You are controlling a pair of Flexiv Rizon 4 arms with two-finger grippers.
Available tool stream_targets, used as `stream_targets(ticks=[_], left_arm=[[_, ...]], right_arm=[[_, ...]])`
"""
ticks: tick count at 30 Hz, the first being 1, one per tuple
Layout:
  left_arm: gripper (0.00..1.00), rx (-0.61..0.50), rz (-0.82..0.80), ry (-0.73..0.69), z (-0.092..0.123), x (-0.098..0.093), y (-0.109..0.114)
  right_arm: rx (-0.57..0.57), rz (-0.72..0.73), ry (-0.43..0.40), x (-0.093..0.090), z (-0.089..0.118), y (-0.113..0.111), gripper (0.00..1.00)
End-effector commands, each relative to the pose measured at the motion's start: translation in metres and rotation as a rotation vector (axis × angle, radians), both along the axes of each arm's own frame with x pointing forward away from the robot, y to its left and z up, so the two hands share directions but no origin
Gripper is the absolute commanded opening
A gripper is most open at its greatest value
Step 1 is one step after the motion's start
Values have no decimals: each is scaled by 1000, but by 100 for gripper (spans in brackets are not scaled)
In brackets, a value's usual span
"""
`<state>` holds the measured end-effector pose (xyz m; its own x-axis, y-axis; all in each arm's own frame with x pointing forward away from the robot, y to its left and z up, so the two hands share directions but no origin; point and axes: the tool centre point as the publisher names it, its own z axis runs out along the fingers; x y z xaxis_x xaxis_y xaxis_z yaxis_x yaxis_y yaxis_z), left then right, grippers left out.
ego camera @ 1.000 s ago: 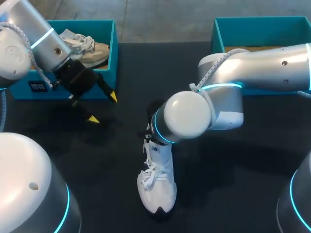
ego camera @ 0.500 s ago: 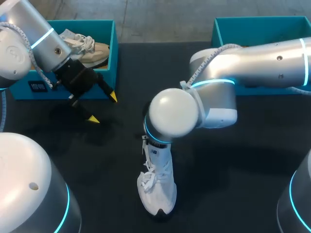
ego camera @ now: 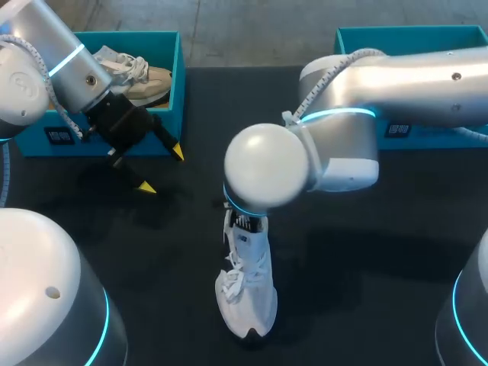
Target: Take the shoe out of the shoebox, open the shoe tongue, remove and reinsert the insole, then place the shoe into the shoebox
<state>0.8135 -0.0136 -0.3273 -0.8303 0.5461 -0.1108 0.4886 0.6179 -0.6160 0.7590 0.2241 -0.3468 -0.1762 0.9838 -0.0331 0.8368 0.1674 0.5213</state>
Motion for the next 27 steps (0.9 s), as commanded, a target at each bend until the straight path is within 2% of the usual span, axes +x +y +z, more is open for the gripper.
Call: stream_targets(ticks=[1, 19, 27], left_arm=[[100, 3, 0, -1, 1, -1, 0], [100, 3, 0, -1, 1, -1, 0], [100, 3, 0, -1, 1, -1, 0]], right_arm=[[88, -6, -308, 2, -16, 1, 0], [154, 16, -254, 18, -52, 13, 0], [131, 21, -209, 26, -67, 19, 0]])
